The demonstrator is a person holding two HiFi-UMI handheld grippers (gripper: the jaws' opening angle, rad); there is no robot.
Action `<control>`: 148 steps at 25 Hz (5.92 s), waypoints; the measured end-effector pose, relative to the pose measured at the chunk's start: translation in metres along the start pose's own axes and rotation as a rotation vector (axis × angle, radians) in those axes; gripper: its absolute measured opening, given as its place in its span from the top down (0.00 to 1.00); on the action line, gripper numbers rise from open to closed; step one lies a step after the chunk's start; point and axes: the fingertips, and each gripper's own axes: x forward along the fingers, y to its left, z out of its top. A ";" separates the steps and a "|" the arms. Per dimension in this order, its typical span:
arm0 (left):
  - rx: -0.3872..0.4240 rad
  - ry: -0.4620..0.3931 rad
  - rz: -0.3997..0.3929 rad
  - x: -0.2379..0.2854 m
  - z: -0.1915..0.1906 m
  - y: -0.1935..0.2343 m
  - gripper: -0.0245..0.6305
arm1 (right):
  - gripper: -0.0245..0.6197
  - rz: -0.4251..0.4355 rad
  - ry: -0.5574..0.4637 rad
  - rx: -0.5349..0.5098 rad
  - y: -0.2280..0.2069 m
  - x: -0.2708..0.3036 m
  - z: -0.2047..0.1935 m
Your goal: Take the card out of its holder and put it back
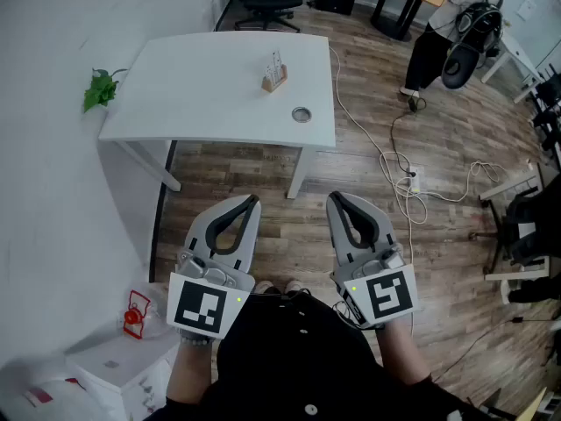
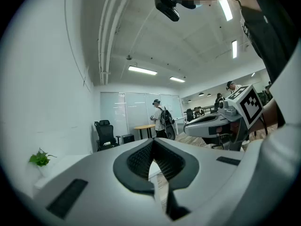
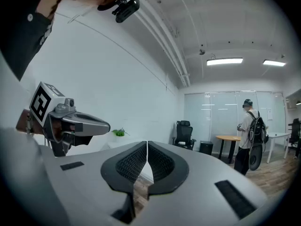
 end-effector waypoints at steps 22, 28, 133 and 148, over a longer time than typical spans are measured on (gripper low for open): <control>-0.005 -0.015 -0.021 0.002 -0.002 0.019 0.94 | 0.89 -0.040 0.000 0.012 0.004 0.018 0.004; 0.000 -0.020 -0.031 0.000 -0.006 0.028 0.94 | 0.89 -0.077 -0.021 0.015 0.002 0.023 0.005; -0.141 0.193 0.191 0.385 -0.096 0.259 0.94 | 0.89 0.267 0.159 -0.017 -0.265 0.449 -0.098; -0.168 0.224 0.125 0.415 -0.149 0.288 0.89 | 0.89 0.382 0.247 -0.020 -0.250 0.512 -0.135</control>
